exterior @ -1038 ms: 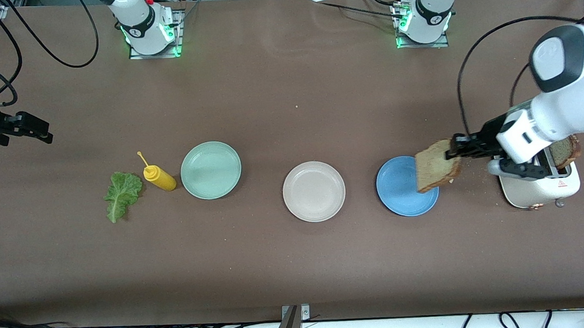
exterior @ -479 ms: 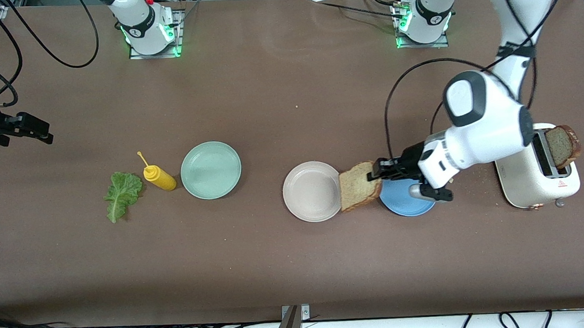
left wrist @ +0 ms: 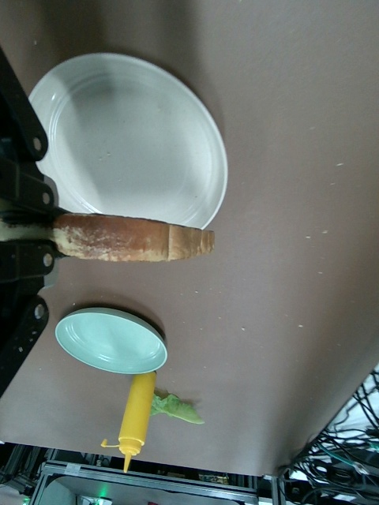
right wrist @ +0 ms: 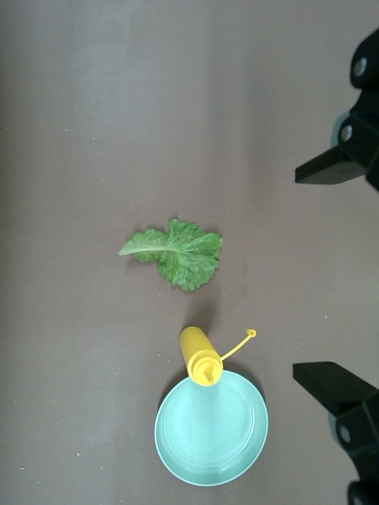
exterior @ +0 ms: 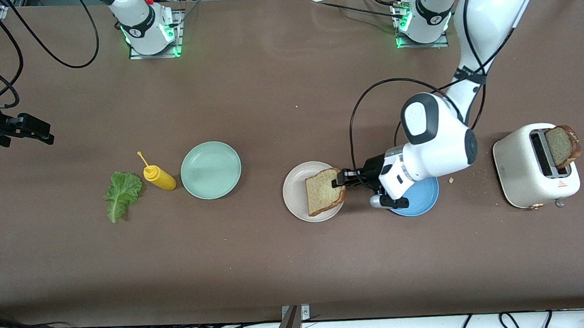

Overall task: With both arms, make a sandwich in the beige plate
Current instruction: 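Lift the bread slice out and carry it over the beige plate, then lower the bread onto the beige plate and open the left gripper, then raise the left gripper away while the right gripper reaches out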

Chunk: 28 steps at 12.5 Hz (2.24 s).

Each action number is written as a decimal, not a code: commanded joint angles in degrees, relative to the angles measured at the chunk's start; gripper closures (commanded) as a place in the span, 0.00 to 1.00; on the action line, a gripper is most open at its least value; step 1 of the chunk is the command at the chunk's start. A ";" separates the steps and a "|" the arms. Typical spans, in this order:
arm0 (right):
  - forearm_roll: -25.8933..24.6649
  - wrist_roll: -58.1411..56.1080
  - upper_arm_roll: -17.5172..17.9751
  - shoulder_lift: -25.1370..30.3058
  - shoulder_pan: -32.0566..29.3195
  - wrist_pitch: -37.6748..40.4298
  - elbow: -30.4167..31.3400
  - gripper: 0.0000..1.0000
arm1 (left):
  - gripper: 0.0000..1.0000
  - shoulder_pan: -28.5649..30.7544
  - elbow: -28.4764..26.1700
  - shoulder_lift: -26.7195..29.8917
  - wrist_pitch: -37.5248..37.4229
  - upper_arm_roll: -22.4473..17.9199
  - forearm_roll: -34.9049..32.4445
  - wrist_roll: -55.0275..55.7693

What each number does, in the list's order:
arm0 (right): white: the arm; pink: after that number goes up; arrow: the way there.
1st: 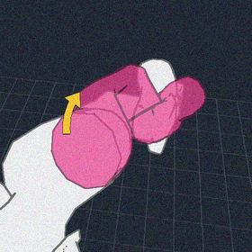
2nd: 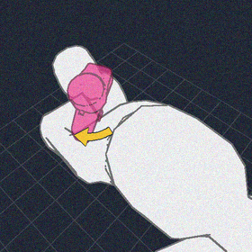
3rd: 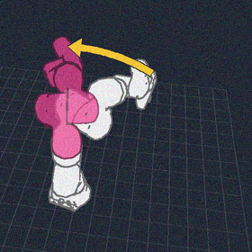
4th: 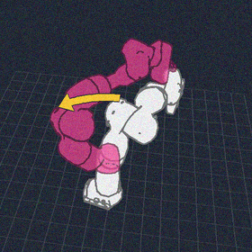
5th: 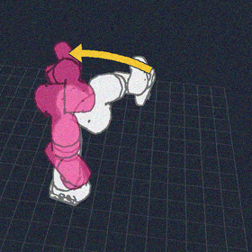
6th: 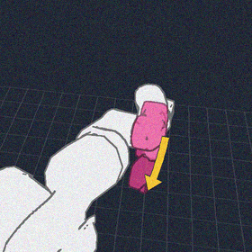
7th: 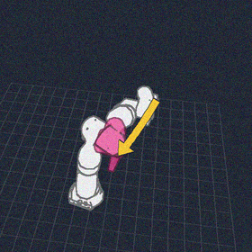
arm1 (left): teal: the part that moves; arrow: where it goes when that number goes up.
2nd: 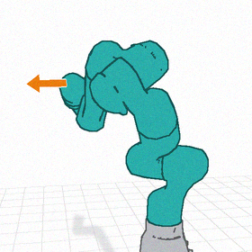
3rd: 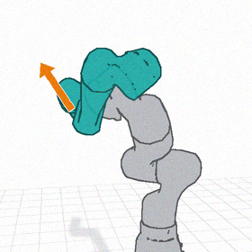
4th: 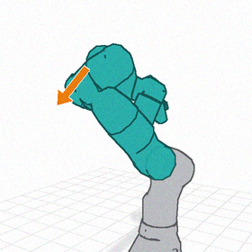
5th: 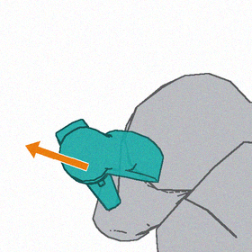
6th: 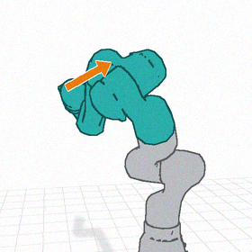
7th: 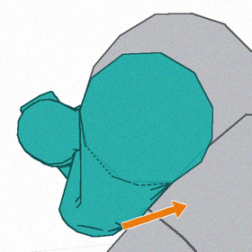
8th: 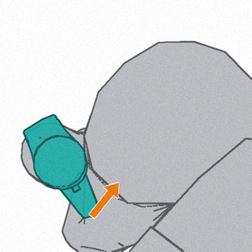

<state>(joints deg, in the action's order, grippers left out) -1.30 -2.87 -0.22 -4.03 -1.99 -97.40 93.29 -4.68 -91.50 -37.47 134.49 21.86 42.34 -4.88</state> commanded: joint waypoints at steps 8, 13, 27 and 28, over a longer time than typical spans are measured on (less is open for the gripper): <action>-0.11 0.40 0.13 -0.19 -0.03 -0.16 -0.30 0.00 | 1.00 -1.91 1.59 -7.79 0.33 -0.59 12.07 -19.72; -0.20 0.40 0.13 -0.27 -0.03 -0.24 -0.30 0.00 | 0.00 -0.86 1.50 -8.06 0.33 -0.86 11.10 -20.52; 0.07 0.40 0.13 -0.28 0.06 -0.42 -0.30 0.00 | 0.00 -0.15 1.85 5.02 -12.40 -12.54 -23.32 -8.93; 0.24 0.40 0.13 -0.28 0.06 -0.42 -0.30 0.00 | 0.00 -0.15 1.85 6.60 -14.33 -13.68 -26.22 -7.27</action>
<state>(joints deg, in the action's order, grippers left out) -1.29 -2.86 -0.21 -4.20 -1.98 -97.59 93.29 -4.59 -88.93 -34.21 123.41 9.80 21.05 -15.17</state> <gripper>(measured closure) 0.000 0.000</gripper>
